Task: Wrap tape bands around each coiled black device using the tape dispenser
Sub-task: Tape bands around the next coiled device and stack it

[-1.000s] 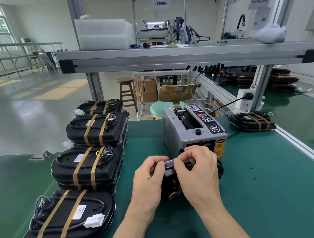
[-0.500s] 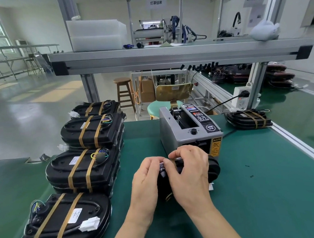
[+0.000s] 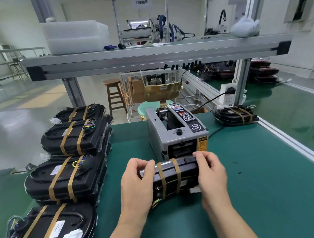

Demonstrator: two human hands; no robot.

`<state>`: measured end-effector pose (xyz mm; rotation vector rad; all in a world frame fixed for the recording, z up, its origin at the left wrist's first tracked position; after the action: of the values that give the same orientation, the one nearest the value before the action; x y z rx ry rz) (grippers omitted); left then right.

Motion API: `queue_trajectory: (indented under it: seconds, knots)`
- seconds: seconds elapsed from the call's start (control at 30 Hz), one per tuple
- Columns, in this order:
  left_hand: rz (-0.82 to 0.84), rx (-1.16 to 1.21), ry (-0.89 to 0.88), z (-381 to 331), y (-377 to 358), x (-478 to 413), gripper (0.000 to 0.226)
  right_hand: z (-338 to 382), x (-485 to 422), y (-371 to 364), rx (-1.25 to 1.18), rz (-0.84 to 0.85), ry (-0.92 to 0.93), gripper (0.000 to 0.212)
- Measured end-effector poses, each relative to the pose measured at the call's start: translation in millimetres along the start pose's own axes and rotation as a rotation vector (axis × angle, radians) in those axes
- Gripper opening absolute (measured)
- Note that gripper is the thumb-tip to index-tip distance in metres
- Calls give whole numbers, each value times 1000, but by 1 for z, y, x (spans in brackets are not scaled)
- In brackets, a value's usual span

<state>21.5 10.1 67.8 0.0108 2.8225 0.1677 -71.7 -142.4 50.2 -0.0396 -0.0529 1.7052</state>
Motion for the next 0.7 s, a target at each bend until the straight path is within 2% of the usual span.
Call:
queue_trajectory:
  seconds: [0.1,0.27,0.33,0.4,0.47,0.6,0.7]
  knots:
    - [21,-123,-93,-11,-1,-4,28,-2,2,-4,-53,-56,-21,14]
    - [128,-716,-629,-41,-10,-5,57,0,-2,-6,-117,-57,-62,10]
    - [206,-910,-764,-45,-17,1,71,1,-5,-7,-153,-35,-123,11]
    - [302,-1012,-788,-44,-23,5,74,3,-12,-6,-159,-9,-196,13]
    - [342,-989,-787,-44,-25,4,69,5,-21,-5,-124,24,-237,15]
    - [371,-921,-801,-47,-19,2,65,9,-35,-5,-93,67,-260,9]
    - [365,-968,-780,-46,-12,-2,67,7,-34,-11,-57,70,-255,7]
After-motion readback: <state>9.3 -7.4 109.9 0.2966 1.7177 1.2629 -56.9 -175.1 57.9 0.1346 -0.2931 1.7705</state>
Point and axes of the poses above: each hand's wrist, its own x-axis away from the middle knuckle, its own y-axis out of the back of the hand, z = x × y, the point moved 3 cm from there along -x, towards the middle knuckle, and after that the axes turned 15 degrees about -z, right-handed, at the moved point
